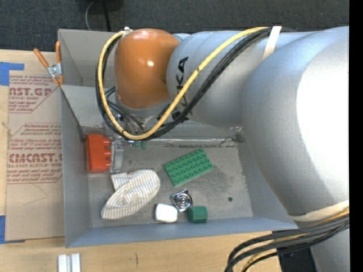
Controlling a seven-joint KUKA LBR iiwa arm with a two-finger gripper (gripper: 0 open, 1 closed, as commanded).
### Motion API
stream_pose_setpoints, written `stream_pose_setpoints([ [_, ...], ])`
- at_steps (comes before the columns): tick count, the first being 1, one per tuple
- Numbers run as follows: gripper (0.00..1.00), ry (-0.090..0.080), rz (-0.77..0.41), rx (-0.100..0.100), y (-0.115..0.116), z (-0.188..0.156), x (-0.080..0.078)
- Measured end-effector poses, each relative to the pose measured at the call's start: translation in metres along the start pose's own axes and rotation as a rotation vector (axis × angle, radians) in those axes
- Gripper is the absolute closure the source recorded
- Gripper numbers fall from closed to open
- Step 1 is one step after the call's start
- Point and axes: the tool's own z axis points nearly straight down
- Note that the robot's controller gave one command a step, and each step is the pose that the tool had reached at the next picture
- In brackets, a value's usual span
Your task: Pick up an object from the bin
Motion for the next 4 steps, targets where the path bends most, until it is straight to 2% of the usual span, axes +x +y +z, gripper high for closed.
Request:
stream_pose_setpoints([
  [1,0.00,-0.001,0.050,-0.002,-0.026,0.049,0.008],
  [2,0.00,0.005,-0.007,0.002,-0.027,0.082,0.014],
  [3,0.00,-0.002,-0.283,0.015,-0.022,0.088,0.008],
  [4,0.00,0.000,-0.613,0.000,-0.026,0.093,0.031],
])
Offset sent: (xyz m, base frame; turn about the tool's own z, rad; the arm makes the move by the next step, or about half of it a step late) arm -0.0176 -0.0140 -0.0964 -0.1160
